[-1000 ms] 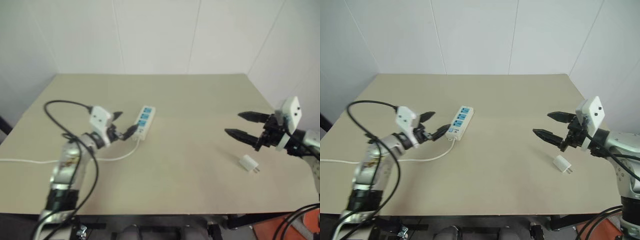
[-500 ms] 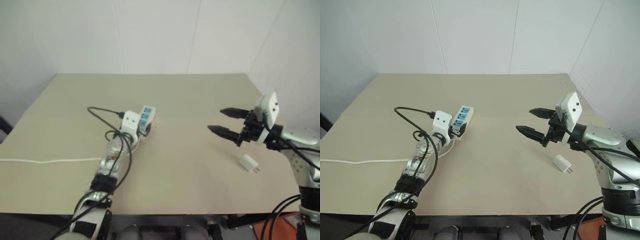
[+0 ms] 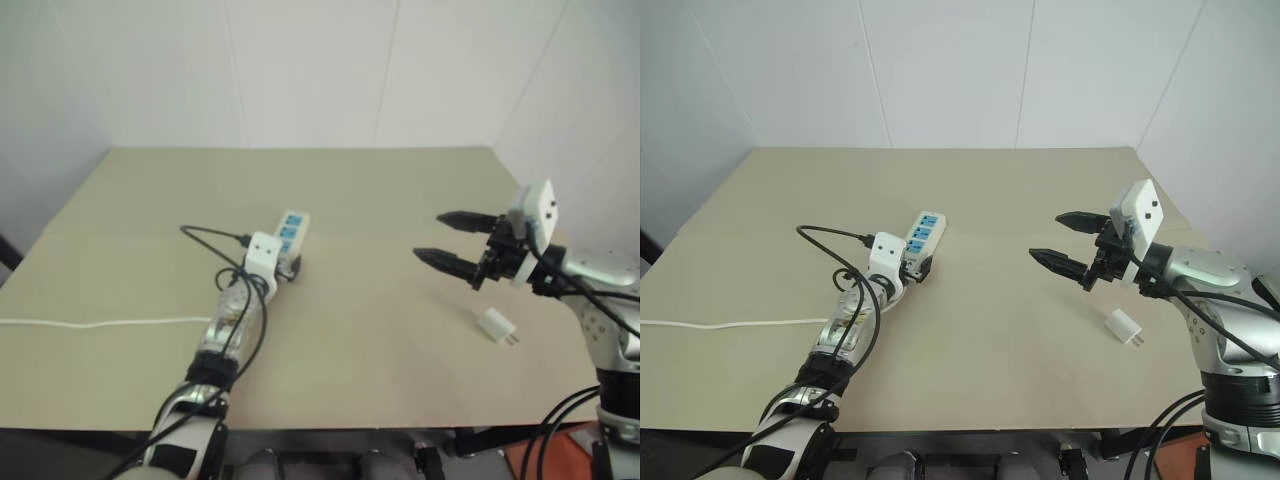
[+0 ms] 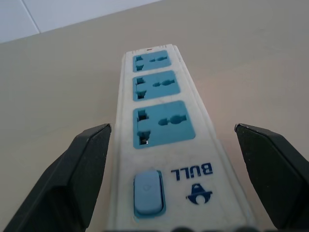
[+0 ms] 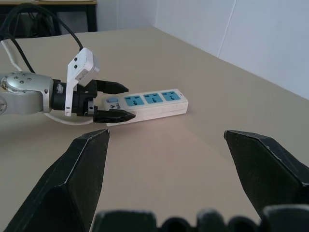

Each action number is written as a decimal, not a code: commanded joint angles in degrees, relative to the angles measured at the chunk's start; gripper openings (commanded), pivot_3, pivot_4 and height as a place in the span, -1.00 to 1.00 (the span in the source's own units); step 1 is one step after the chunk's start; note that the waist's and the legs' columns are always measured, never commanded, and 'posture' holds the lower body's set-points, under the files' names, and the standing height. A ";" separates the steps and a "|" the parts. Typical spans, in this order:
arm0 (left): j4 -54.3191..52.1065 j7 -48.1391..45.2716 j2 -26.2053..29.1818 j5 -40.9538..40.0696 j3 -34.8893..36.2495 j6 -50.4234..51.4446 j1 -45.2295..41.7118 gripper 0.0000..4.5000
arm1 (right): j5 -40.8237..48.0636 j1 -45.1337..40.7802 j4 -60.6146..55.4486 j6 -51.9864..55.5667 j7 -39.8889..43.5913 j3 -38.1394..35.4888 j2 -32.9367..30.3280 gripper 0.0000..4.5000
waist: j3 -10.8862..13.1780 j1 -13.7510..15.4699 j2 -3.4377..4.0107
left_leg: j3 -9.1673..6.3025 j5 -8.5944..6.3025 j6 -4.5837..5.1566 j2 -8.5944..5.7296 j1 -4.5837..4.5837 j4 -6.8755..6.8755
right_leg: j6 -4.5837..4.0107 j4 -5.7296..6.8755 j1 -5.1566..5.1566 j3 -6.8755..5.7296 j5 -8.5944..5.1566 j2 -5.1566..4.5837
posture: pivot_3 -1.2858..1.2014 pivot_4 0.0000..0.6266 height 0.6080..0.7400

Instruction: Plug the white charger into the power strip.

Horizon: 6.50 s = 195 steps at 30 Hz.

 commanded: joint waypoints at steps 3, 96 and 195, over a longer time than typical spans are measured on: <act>-1.63 0.43 -0.30 -0.03 0.48 0.03 0.77 0.98 | 0.60 -0.54 -1.10 -1.85 0.28 -0.97 0.04 1.00 | 0.00 0.01 0.00 | 0.00 0.00 0.00 0.00 0.00 0.00 | 0.00 -0.01 0.00 0.00 0.00 0.00 | 0.03 -0.52 1.00; -8.55 -63.46 15.35 -8.32 -13.60 -11.49 10.77 0.48 | -0.20 -24.10 4.53 59.53 -13.82 22.78 -19.73 1.00 | -0.03 0.46 0.11 | 0.06 -0.02 0.03 0.05 -0.42 -0.02 | -0.10 -0.04 -0.48 -0.01 -0.03 -0.08 | 0.03 -0.52 1.00; -6.77 -63.73 19.76 -6.11 -16.23 -11.70 8.52 0.48 | -15.20 -22.28 9.77 30.63 -0.11 7.45 3.29 -0.49 | -0.19 0.10 0.35 | -0.05 -0.10 0.16 0.08 -0.34 0.38 | -0.07 0.21 -0.27 -0.11 -0.03 0.04 | 0.03 -0.52 1.00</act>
